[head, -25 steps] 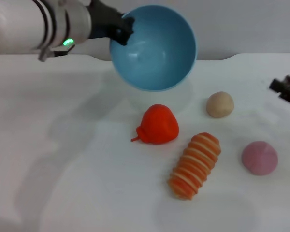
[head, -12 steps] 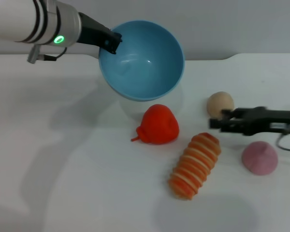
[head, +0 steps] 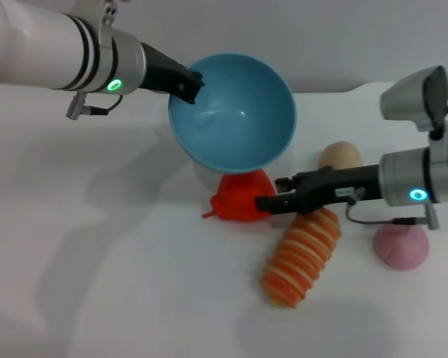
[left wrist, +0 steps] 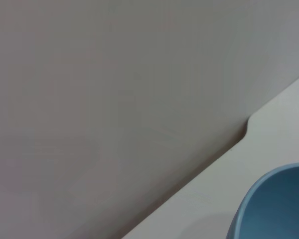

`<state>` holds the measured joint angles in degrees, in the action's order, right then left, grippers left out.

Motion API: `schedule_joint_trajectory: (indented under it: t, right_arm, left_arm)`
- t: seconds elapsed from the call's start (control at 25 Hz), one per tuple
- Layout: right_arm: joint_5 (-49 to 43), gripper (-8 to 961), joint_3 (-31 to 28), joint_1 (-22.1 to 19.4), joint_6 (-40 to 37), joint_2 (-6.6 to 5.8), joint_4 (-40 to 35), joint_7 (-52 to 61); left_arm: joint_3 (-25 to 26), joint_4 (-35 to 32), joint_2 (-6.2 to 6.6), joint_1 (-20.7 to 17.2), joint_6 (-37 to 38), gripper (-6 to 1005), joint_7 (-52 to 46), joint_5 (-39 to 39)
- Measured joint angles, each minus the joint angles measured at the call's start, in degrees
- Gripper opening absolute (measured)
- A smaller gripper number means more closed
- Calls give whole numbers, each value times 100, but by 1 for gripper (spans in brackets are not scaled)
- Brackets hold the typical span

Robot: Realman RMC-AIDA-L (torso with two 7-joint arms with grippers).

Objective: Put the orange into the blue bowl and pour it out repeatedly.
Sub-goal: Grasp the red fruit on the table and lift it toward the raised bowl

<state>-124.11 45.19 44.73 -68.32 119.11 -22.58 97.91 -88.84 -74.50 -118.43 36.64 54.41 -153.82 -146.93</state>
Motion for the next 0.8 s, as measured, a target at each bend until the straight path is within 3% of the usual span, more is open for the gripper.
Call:
schedule_joint_trajectory:
  t: [0.24, 0.6, 0.68, 0.8]
  right_arm:
    - [824, 675, 502, 151, 521, 22, 515, -521]
    - [942, 674, 867, 299, 1042, 46, 915, -547]
    - [945, 649, 932, 271, 1042, 47, 859, -558]
    - [948, 521, 938, 241, 1032, 49, 806, -564]
  left_arm:
    - [-174, 47, -10, 18, -108, -1, 0, 6]
    - [-192, -9, -1, 17, -321, 0, 2, 15]
    - [-196, -8, 3, 6, -395, 0, 16, 16]
    - [-202, -17, 6, -22, -472, 0, 47, 16]
